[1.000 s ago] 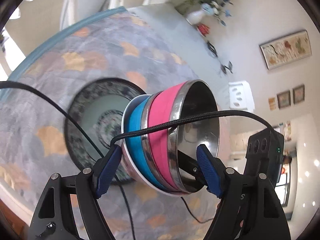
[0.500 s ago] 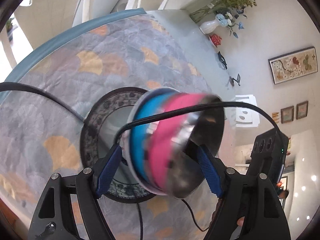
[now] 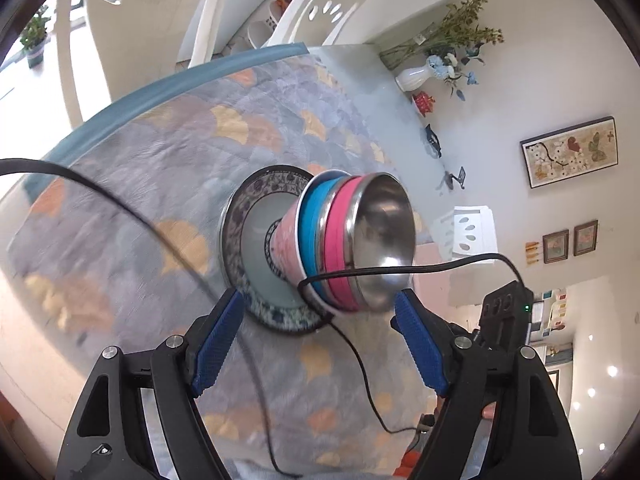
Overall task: Organize plates and bowls
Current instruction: 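Carry the nested bowls over the patterned plate stack and lower them onto it, then open the right gripper and withdraw it from the bowl stack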
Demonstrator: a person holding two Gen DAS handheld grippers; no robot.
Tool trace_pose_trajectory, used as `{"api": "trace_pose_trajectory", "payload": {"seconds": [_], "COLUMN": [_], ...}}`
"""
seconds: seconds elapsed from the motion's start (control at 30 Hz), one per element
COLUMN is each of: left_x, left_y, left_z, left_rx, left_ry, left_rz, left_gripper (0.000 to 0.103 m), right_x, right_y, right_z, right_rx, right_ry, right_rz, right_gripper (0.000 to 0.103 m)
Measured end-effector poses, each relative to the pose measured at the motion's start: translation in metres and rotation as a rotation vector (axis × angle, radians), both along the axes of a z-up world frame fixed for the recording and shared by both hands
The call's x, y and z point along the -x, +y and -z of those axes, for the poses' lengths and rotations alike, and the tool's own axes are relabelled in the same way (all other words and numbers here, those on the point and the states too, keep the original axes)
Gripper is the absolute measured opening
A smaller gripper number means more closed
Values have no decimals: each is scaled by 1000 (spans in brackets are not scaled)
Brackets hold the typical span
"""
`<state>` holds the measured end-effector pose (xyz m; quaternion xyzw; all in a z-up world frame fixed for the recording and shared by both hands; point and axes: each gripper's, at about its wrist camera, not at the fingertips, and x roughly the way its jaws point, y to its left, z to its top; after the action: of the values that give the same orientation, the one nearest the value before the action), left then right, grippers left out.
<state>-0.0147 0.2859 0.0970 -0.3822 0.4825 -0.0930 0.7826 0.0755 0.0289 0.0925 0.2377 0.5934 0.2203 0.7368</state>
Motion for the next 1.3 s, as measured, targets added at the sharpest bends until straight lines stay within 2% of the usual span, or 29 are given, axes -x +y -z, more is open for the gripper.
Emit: {"api": "trace_pose_trajectory", "payload": {"seconds": [0.2, 0.43, 0.6, 0.63, 0.7, 0.8, 0.87, 0.93, 0.97, 1.03, 1.13, 1.2, 1.3], "left_x": [29, 53, 56, 56, 51, 42, 38, 34, 32, 26, 21, 20, 21], "left_y": [-4, -18, -21, -21, -24, -31, -33, -35, -38, -43, -49, -50, -49], "left_z": [-20, -44, -49, -48, -43, -29, -19, -11, -8, -2, 2, -1, -8], "left_rx": [-30, -163, -278, -296, -385, -516, -495, -503, -532, -616, -736, -757, -741], "left_ry": [-29, -34, -3, 7, 47, 122, 115, 122, 125, 138, 165, 148, 117], "left_rz": [10, 62, 68, 66, 72, 90, 91, 89, 85, 80, 84, 79, 65], "left_gripper": [77, 77, 77, 81, 84, 86, 86, 86, 87, 87, 87, 87, 87], "right_x": [32, 67, 97, 101, 113, 125, 129, 122, 116, 104, 92, 89, 87], "right_y": [-12, -30, -55, -59, -64, -58, -43, -27, -16, 10, 38, 47, 50], "right_z": [-19, -80, -137, -146, -169, -189, -189, -176, -163, -134, -99, -87, -78], "right_rx": [-35, 10, 145, 167, 249, 403, 464, 451, 437, 420, 435, 429, 386], "right_ry": [-54, -252, -449, -478, -562, -685, -754, -733, -680, -579, -477, -435, -401], "right_rz": [-1, -32, -35, -36, -42, -64, -91, -90, -95, -132, -174, -178, -180], "right_gripper": [85, 85, 85, 85, 86, 92, 95, 95, 95, 94, 88, 88, 88]}}
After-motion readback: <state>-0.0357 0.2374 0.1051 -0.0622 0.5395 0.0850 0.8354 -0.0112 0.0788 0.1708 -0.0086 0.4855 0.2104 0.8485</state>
